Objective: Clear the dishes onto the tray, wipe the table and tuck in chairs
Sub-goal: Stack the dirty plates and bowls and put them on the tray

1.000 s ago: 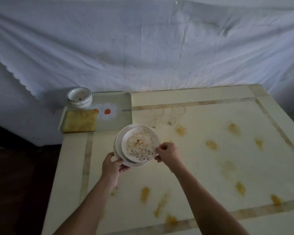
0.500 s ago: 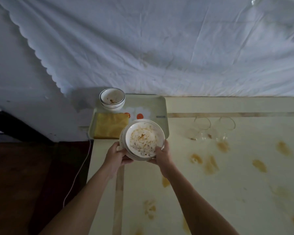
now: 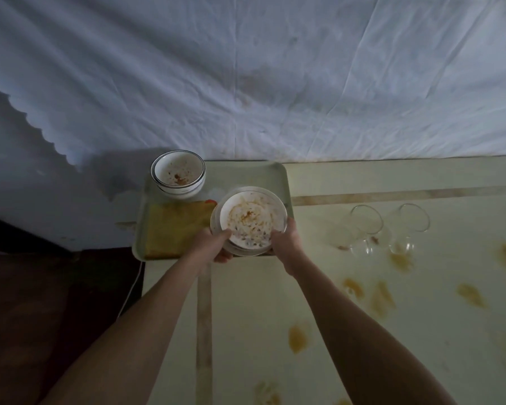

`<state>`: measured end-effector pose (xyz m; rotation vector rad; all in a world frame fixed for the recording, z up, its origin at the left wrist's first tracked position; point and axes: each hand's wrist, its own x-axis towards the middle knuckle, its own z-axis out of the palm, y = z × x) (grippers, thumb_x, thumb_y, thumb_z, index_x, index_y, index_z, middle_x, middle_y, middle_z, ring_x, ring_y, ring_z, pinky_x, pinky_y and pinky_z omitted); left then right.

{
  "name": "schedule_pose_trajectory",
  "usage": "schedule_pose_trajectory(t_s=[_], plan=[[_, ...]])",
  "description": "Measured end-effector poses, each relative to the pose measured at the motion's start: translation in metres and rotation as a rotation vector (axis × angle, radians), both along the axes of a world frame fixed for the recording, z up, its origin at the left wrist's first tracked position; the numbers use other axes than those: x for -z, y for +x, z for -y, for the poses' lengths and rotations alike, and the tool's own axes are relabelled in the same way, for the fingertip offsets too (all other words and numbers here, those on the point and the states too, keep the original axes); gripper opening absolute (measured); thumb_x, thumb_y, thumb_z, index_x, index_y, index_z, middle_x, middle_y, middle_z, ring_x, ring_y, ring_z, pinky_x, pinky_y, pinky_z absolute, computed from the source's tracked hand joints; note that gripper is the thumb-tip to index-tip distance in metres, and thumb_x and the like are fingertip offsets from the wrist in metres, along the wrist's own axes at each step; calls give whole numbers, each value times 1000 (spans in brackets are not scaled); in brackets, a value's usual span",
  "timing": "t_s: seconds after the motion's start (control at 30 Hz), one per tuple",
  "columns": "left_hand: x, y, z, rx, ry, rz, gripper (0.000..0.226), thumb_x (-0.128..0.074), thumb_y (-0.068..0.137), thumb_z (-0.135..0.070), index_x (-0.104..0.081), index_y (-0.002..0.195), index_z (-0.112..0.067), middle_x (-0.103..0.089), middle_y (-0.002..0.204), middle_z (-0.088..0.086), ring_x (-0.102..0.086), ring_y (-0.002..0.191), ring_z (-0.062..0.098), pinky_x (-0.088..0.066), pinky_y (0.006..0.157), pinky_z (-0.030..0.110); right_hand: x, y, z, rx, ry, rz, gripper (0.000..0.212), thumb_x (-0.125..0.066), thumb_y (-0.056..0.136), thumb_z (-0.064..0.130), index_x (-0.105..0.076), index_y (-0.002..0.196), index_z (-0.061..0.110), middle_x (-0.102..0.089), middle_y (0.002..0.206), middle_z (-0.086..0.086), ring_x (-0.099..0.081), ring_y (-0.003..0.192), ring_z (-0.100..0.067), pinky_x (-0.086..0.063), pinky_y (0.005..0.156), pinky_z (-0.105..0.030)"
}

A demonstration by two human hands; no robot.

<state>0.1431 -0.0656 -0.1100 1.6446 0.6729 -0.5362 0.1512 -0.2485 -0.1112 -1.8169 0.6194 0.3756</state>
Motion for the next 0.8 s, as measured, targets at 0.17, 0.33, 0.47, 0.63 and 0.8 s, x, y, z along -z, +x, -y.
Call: schedule_pose_trajectory(t_s=[0.17,0.33,0.47,0.63,0.8], plan=[[9,6,5,-85,26,-17,36,-63,94,-25,-54,122,-4,-69,100,15,-72,71,27,-62,63,38,3,5,0,-86,-207,-10,49,-47,88,13,-42,137,19,-60,121,-19,-58,105,-36,-56,86,-44],[10,36,9,-279,-26,57,36,-64,94,-24,-53,123,-5,-64,116,14,-67,91,26,-55,60,30,1,35,-7,-64,-268,46,44,-57,85,15,-53,128,8,-62,121,-19,-59,110,-36,-51,84,-34],[13,60,16,-234,30,164,32,-61,92,-10,-58,124,-7,-65,118,10,-63,101,24,-55,82,36,1,58,-14,-83,-303,80,44,-57,87,21,-51,127,4,-59,123,-19,-59,110,-36,-47,77,-34],[9,60,17,-184,79,174,31,-58,86,-2,-61,117,-9,-66,116,14,-63,104,28,-52,84,38,-5,71,-9,-125,-311,52,43,-56,91,21,-52,128,-1,-59,127,-22,-57,114,-36,-41,76,-29],[-16,51,25,79,295,185,47,-59,89,-11,-49,135,-10,-58,132,14,-56,115,31,-48,89,37,-32,47,10,-224,-353,160,40,-50,98,24,-54,123,-7,-59,123,-27,-56,112,-40,-45,84,-36]])
